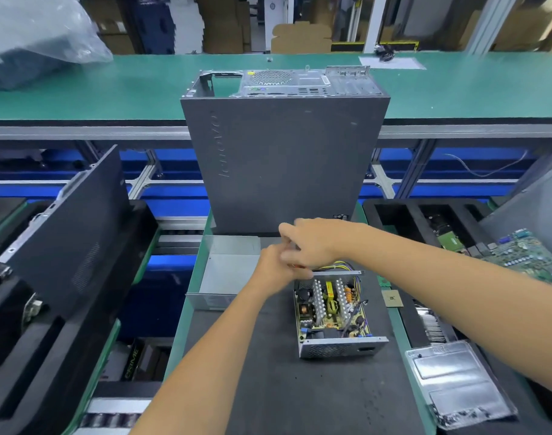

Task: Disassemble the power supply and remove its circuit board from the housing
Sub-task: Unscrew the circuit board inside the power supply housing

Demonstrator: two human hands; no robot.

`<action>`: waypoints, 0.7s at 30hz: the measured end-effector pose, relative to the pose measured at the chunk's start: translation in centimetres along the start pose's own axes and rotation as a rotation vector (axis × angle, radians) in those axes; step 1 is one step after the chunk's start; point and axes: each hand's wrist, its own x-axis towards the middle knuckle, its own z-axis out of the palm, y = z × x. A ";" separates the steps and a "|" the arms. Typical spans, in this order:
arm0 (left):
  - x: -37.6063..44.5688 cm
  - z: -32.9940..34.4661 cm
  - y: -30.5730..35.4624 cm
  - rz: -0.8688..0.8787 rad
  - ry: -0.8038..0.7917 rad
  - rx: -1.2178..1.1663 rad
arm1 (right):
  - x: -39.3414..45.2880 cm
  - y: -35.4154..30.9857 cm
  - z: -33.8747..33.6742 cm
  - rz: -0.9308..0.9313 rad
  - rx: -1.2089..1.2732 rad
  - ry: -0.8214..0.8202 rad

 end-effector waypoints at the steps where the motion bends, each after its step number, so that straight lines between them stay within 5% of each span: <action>1: 0.0 0.1 0.0 0.007 0.016 0.000 | 0.3 -0.2 0.1 0.016 -0.109 0.026; 9: -0.1 -0.9 -0.9 -0.006 -0.053 -0.052 | -0.1 0.2 -0.4 -0.175 0.133 -0.078; 16: -0.2 -0.6 -0.3 0.042 -0.044 -0.010 | 0.7 -0.8 0.4 0.036 -0.070 0.049; 21: -1.3 -0.3 -2.8 -0.229 -0.101 0.066 | 0.3 -0.1 -0.1 -0.099 0.112 -0.034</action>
